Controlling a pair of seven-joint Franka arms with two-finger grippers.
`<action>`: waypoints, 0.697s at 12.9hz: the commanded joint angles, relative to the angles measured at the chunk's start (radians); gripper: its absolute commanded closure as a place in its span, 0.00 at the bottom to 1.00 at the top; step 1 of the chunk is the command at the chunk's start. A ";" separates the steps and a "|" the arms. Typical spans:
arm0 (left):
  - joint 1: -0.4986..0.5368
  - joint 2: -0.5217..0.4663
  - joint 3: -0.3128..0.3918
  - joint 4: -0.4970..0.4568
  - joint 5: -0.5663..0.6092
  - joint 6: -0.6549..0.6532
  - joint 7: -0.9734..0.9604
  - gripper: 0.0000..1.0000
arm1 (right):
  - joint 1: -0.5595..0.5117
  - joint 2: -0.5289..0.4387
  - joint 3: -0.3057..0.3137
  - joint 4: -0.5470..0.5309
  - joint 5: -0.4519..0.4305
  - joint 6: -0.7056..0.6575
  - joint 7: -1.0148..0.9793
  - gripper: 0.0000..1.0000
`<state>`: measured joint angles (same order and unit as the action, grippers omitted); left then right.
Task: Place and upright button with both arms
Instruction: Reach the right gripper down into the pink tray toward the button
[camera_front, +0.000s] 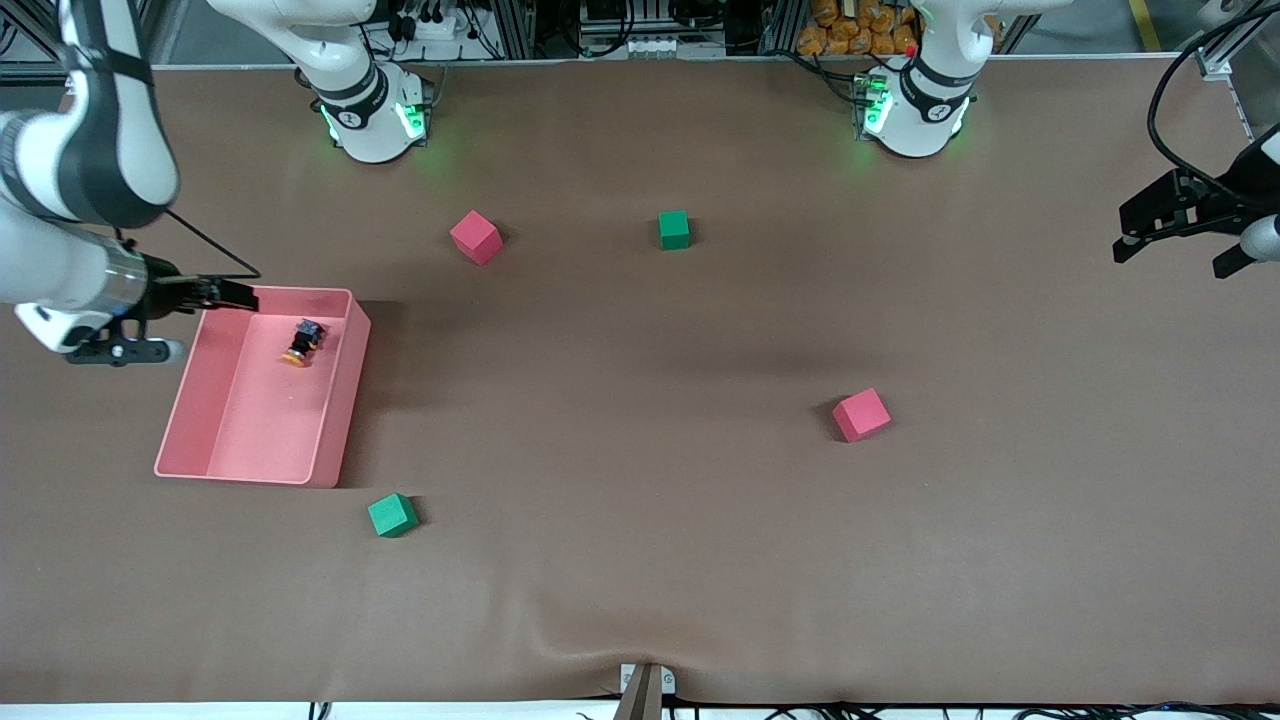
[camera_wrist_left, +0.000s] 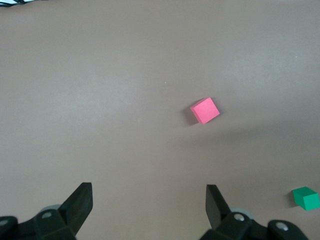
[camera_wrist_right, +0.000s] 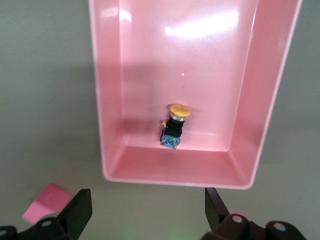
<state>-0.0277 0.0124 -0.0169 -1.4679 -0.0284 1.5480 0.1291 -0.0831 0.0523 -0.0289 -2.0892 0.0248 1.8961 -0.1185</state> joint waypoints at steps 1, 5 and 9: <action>0.002 0.001 0.002 0.006 -0.011 0.000 0.007 0.00 | -0.018 -0.063 0.007 -0.191 -0.002 0.176 -0.015 0.00; 0.002 0.003 0.003 0.005 -0.008 0.000 0.009 0.00 | -0.034 -0.051 0.009 -0.411 -0.005 0.479 -0.017 0.00; 0.003 0.003 0.003 0.003 -0.001 0.000 0.010 0.00 | -0.034 0.009 0.009 -0.497 -0.005 0.620 -0.017 0.00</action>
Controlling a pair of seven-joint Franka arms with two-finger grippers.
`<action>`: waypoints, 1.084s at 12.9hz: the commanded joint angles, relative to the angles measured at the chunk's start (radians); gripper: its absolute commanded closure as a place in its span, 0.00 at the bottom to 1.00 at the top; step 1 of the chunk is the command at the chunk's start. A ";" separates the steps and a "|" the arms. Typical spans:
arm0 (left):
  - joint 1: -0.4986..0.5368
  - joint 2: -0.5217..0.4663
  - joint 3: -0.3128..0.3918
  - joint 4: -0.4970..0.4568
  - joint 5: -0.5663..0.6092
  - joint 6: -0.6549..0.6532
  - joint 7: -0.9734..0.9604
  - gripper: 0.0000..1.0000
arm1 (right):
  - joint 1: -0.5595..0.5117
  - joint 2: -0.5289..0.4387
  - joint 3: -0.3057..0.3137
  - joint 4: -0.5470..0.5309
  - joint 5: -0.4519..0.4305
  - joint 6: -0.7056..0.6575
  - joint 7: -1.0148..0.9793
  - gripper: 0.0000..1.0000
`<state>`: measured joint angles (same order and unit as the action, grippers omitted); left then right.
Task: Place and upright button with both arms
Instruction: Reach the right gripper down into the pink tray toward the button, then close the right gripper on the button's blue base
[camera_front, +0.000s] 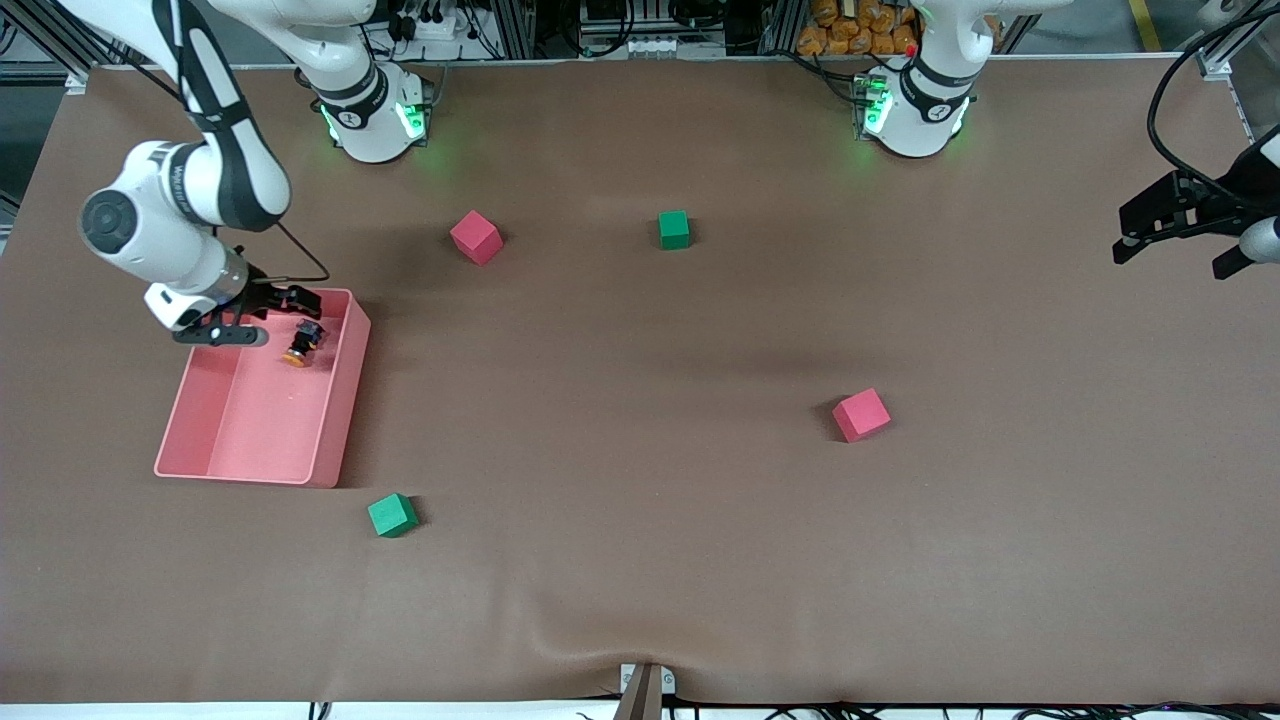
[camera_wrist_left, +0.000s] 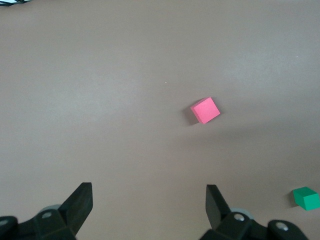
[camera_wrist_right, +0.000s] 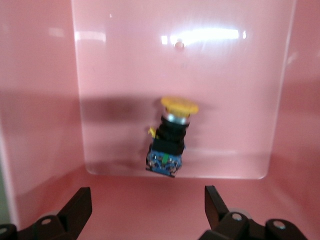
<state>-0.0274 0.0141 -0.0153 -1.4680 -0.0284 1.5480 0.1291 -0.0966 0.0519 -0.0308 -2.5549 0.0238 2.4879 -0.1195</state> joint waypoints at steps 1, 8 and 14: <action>0.003 0.001 0.002 0.005 -0.001 0.000 0.010 0.00 | -0.020 0.043 0.011 -0.031 -0.004 0.032 -0.015 0.00; 0.001 0.004 0.000 0.006 -0.001 0.000 0.010 0.00 | -0.018 0.138 0.011 -0.022 -0.005 0.101 -0.015 0.00; 0.001 0.006 0.000 0.003 0.001 0.000 0.009 0.00 | -0.015 0.161 0.011 -0.016 -0.009 0.138 -0.020 0.00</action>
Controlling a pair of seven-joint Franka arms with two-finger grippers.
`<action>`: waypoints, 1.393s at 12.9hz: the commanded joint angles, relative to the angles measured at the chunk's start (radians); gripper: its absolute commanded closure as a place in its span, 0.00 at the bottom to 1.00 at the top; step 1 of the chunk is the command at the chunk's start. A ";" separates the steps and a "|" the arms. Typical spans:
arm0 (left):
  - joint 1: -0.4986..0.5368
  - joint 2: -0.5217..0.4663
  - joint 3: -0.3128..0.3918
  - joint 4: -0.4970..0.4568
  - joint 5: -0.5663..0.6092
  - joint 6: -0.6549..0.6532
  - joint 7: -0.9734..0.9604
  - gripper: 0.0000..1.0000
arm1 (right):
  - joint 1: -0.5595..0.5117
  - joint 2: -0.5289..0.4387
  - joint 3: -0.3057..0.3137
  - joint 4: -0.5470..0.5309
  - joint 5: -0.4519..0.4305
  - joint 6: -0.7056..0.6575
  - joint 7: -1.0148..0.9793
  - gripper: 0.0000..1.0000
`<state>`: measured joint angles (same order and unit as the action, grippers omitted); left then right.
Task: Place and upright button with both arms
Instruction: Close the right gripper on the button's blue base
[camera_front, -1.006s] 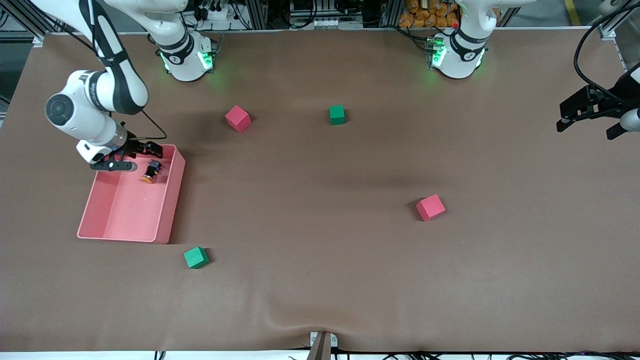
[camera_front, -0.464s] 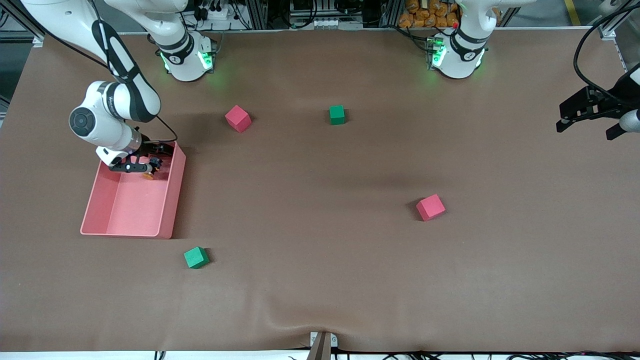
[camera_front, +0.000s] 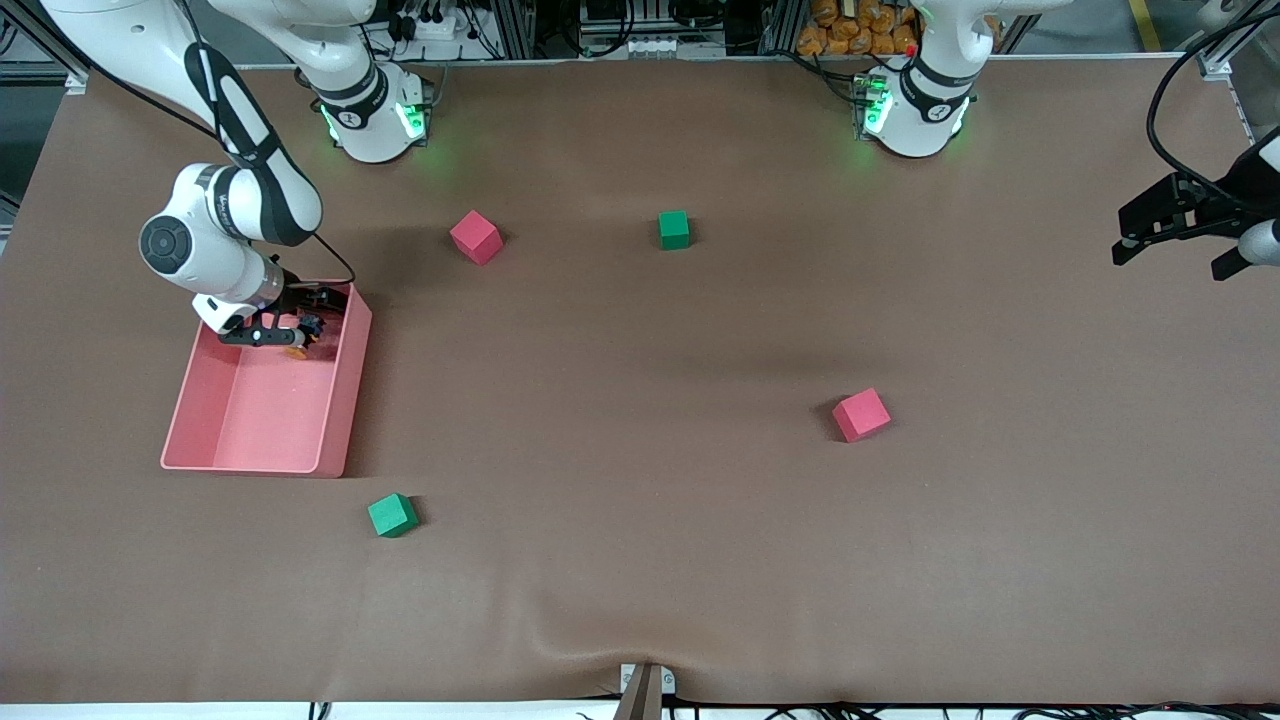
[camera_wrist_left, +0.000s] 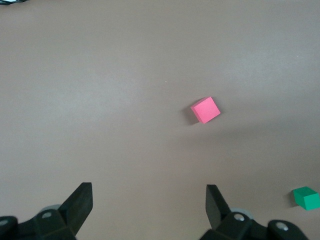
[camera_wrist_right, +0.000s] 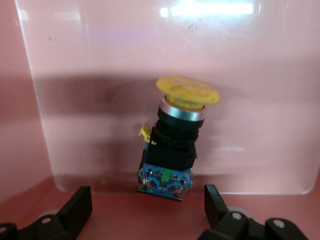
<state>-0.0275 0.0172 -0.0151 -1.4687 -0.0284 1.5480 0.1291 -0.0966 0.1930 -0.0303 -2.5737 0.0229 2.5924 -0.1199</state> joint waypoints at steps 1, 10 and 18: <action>0.001 0.003 0.000 0.004 0.001 0.000 0.007 0.00 | -0.014 0.026 0.010 0.004 -0.008 0.046 -0.020 0.00; 0.003 0.003 0.000 0.004 0.001 0.000 0.010 0.00 | -0.022 0.025 0.010 0.030 -0.008 0.061 -0.083 0.00; 0.008 0.003 0.000 0.001 -0.001 -0.002 0.009 0.00 | -0.023 0.029 0.010 0.032 -0.008 0.071 -0.083 0.17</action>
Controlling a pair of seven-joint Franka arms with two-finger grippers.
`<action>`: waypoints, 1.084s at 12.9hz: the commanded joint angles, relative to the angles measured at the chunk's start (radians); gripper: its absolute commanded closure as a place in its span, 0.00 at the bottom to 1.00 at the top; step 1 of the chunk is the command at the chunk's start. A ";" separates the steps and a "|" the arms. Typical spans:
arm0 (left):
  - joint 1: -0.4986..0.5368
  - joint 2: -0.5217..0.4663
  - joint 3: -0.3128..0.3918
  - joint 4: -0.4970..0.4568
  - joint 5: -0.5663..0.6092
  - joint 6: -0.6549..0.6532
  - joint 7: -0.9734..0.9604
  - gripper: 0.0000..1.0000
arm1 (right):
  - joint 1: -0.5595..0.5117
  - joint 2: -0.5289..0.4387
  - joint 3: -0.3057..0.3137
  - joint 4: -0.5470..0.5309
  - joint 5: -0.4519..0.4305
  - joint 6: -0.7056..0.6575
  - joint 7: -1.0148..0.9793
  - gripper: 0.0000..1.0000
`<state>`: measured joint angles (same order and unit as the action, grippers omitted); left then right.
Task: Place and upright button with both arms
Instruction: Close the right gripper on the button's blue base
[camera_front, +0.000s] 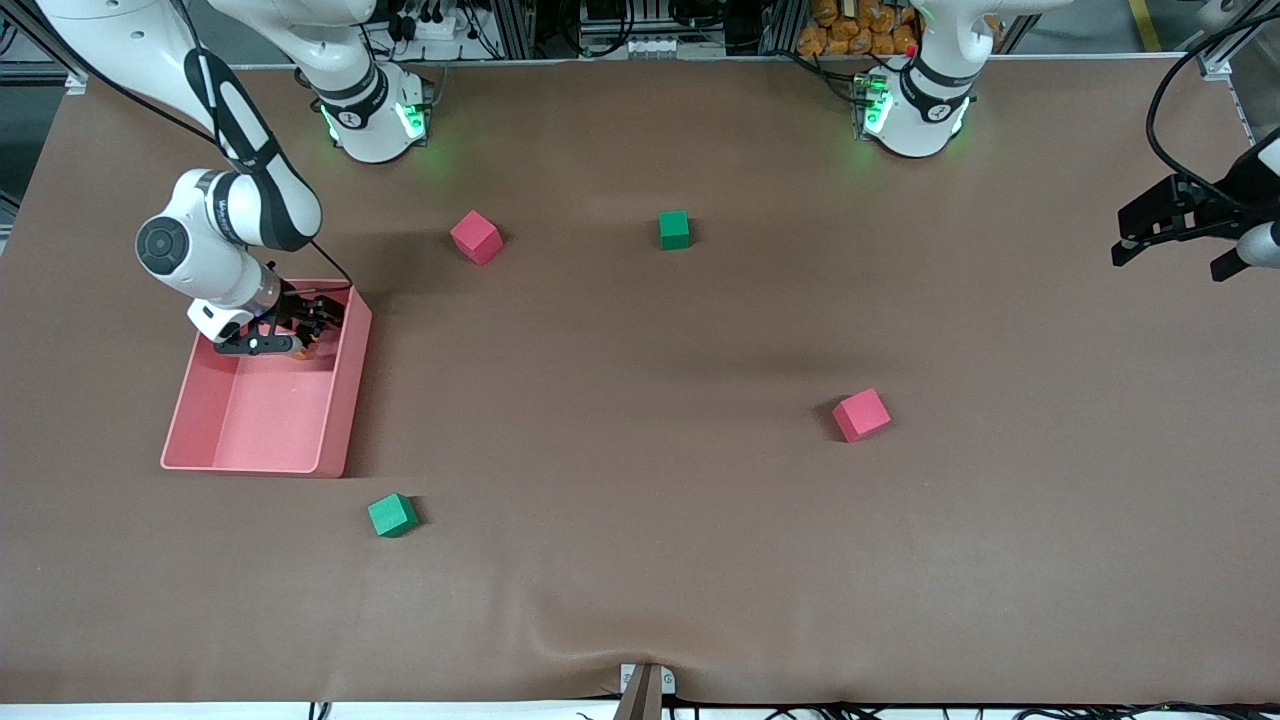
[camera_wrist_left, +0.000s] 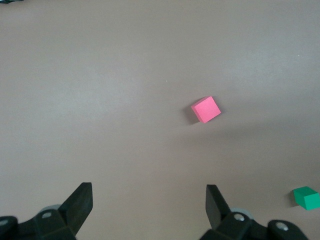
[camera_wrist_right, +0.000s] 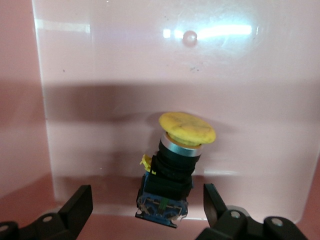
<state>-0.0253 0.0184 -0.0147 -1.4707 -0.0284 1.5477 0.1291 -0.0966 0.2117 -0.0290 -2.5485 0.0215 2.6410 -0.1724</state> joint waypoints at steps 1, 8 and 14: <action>0.005 0.002 -0.001 0.001 -0.001 -0.001 0.013 0.00 | -0.023 0.011 0.009 0.008 -0.006 0.021 -0.030 0.31; 0.007 0.009 -0.001 -0.002 -0.001 -0.001 0.020 0.00 | -0.023 0.014 0.009 0.010 -0.006 0.022 -0.030 0.64; 0.005 0.012 -0.001 0.000 -0.001 -0.001 0.017 0.00 | -0.023 0.011 0.009 0.020 -0.005 0.019 -0.029 0.99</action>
<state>-0.0243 0.0302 -0.0142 -1.4761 -0.0284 1.5477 0.1292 -0.0966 0.2128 -0.0295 -2.5452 0.0215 2.6435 -0.1733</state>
